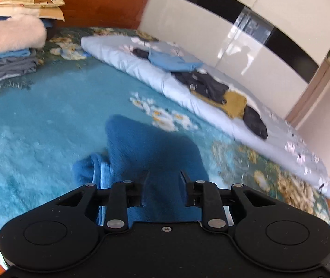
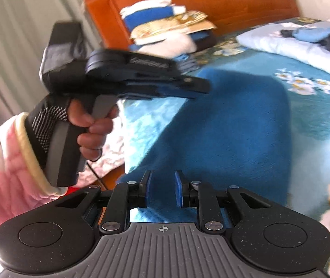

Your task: Fold clothes

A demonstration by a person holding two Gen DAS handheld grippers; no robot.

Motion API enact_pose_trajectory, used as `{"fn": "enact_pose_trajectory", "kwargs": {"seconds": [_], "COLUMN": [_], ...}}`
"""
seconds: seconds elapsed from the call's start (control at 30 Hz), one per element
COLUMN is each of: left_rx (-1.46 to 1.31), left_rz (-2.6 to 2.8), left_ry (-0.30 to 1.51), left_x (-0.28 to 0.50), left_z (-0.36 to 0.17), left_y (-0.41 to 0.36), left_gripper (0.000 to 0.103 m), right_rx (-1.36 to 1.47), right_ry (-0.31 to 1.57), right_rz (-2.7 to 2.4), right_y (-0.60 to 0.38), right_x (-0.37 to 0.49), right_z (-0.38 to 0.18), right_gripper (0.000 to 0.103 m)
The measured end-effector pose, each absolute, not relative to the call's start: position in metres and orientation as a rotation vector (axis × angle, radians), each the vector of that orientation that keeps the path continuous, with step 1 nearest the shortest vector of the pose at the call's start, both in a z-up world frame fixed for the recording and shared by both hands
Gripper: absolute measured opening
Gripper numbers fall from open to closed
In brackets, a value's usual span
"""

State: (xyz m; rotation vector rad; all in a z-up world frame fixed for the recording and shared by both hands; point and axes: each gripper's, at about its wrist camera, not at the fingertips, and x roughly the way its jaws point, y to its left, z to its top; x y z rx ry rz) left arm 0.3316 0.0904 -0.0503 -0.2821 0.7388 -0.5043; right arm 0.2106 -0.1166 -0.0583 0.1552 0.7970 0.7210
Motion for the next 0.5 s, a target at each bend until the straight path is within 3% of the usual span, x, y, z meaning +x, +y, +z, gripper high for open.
{"fn": "enact_pose_trajectory", "kwargs": {"seconds": [0.27,0.5], "left_rx": [-0.311,-0.280], "left_rz": [-0.438,-0.427], "left_ry": [0.828,0.821], "left_x": [0.334,0.334], "left_z": [-0.088,-0.085], "left_y": [0.101,0.095], "left_gripper": [0.027,0.026], "right_rx": [0.170,0.256], "right_ry": [0.871,0.810], "right_rz": [0.733,0.750], "right_y": [-0.105,-0.127], "right_x": [0.216,0.211], "right_z": [-0.079,-0.062], "right_gripper": [0.018,0.018]}}
